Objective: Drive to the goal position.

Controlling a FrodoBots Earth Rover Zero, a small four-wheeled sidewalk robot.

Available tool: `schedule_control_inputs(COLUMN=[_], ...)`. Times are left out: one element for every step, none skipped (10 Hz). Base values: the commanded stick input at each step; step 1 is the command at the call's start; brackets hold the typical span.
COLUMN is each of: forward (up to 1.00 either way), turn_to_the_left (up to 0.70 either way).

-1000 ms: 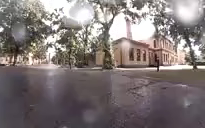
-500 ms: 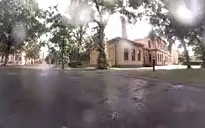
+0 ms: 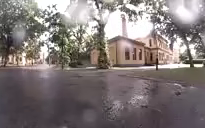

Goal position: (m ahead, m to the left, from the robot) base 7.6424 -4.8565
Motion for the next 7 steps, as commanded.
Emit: schedule_control_inputs(forward=[0.85,0.85,0.85,0.85,0.85,0.85,0.85], turn_to_the_left=[0.0,0.0,0.0,0.0,0.0,0.0,0.0])
